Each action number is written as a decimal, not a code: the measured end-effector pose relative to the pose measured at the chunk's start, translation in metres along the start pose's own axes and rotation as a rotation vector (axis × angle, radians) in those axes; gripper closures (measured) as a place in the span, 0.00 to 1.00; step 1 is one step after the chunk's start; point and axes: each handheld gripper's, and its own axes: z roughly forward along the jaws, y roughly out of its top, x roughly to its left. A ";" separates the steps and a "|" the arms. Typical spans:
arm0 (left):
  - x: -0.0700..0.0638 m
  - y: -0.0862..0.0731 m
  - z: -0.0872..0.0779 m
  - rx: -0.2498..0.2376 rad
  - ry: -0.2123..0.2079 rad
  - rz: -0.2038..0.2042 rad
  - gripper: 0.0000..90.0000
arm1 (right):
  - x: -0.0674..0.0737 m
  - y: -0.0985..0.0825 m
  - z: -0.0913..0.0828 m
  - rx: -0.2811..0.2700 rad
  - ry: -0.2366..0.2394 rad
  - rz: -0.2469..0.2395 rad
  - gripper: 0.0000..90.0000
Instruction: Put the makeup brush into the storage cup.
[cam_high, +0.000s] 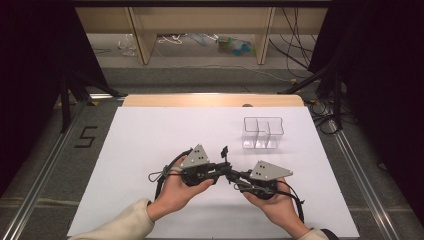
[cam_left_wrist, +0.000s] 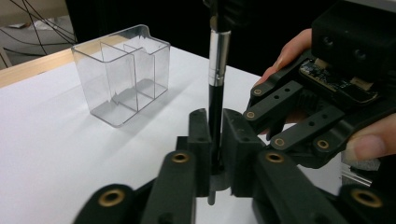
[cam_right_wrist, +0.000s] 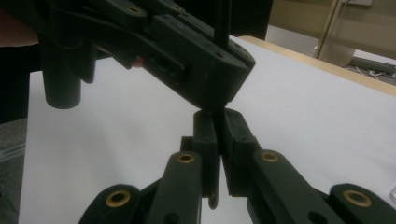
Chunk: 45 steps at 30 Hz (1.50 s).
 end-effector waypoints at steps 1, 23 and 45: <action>-0.001 0.000 0.000 -0.002 -0.001 -0.008 0.84 | -0.001 0.000 -0.001 0.003 -0.006 0.003 0.95; -0.004 -0.003 -0.014 -0.084 -0.022 0.095 0.36 | -0.007 0.002 -0.009 0.009 -0.045 0.014 0.95; 0.012 -0.013 -0.052 -0.123 -0.022 0.207 0.26 | -0.011 0.002 -0.010 -0.024 -0.058 0.023 0.95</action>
